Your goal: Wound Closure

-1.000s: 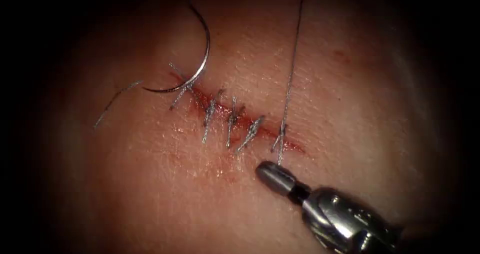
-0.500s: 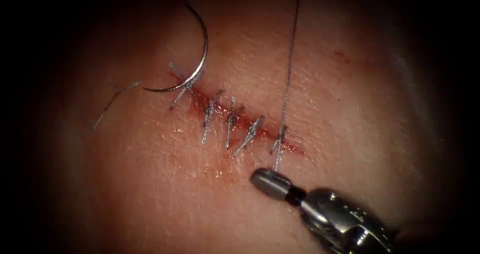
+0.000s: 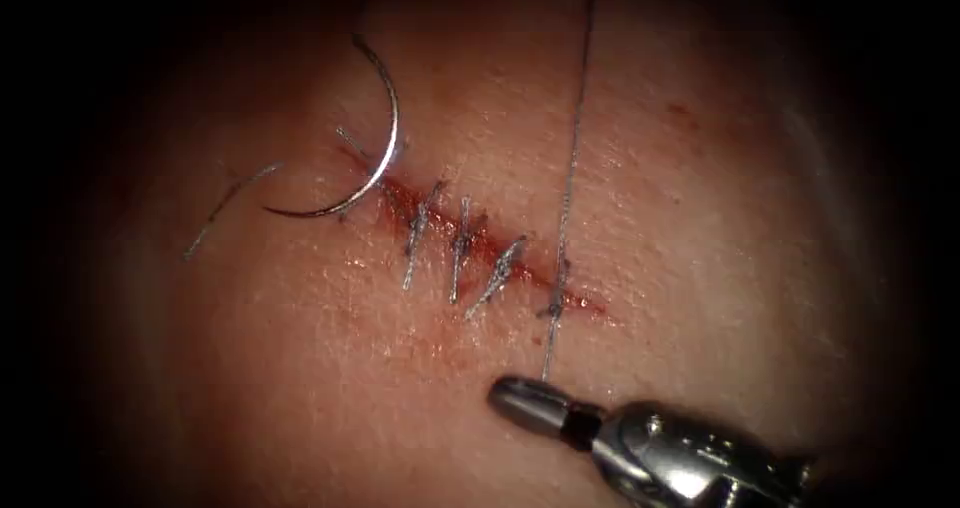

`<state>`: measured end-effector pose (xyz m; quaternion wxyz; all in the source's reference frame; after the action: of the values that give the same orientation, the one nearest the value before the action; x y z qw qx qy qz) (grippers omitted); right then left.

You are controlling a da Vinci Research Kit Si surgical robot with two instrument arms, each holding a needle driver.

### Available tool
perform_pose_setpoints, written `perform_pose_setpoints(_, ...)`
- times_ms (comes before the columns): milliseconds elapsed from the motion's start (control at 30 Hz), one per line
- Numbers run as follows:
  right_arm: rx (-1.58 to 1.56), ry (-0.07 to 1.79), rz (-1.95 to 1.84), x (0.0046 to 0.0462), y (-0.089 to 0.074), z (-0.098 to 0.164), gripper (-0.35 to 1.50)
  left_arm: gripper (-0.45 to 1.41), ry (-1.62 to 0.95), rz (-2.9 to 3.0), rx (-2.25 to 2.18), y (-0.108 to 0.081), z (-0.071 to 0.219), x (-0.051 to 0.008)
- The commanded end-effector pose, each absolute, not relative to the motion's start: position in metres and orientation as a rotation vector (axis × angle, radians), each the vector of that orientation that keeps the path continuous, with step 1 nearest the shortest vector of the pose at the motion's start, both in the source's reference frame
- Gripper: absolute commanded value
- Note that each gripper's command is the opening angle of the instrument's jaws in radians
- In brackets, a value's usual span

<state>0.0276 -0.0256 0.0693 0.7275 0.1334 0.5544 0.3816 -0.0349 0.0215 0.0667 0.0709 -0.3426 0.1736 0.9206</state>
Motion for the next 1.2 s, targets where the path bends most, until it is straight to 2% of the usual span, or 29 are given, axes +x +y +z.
perform_pose_setpoints(33,0.242,1.203,0.803,0.0282,-0.026,0.07,-0.25,-0.45,0.515,2.779,-1.048,0.02,0.065,-0.0356)
perform_pose_setpoints(67,0.223,1.2,0.795,0.0282,-0.026,0.07,0.02,-0.45,0.509,2.777,-1.049,0.02,0.065,-0.0356)
perform_pose_setpoints(100,0.214,1.197,0.797,0.0281,-0.026,0.07,0.47,-0.45,0.509,2.784,-1.051,0.02,0.064,-0.0357)
perform_pose_setpoints(133,0.202,1.197,0.785,0.0281,-0.026,0.069,0.76,-0.45,0.506,2.786,-1.054,0.02,0.064,-0.0356)
perform_pose_setpoints(167,0.202,1.197,0.785,0.0281,-0.026,0.069,0.76,-0.45,0.506,2.786,-1.054,0.02,0.064,-0.0356)
perform_pose_setpoints(200,0.166,1.196,0.748,0.028,-0.026,0.069,1.26,-0.45,0.497,2.789,-1.061,0.021,0.063,-0.0356)
perform_pose_setpoints(233,0.166,1.196,0.748,0.028,-0.026,0.069,1.26,-0.45,0.497,2.789,-1.061,0.021,0.063,-0.0356)
perform_pose_setpoints(267,0.162,1.192,0.752,0.0278,-0.025,0.068,1.36,-0.45,0.499,2.796,-1.069,0.021,0.062,-0.0354)
perform_pose_setpoints(733,0.102,1.107,0.88,0.0238,-0.02,0.065,1.31,-0.45,0.507,2.778,-1.125,0.019,0.057,-0.0337)
perform_pose_setpoints(833,0.078,1.091,0.903,0.0234,-0.018,0.068,1.4,-0.45,0.497,2.779,-1.132,0.017,0.056,-0.0337)
perform_pose_setpoints(967,0.046,1.074,0.926,0.0239,-0.016,0.07,1.48,-0.45,0.501,2.784,-1.141,0.016,0.054,-0.0335)
perform_pose_setpoints(1200,0.057,1.089,0.916,0.0266,-0.015,0.071,1.48,-0.45,0.513,2.779,-1.153,0.016,0.053,-0.0331)
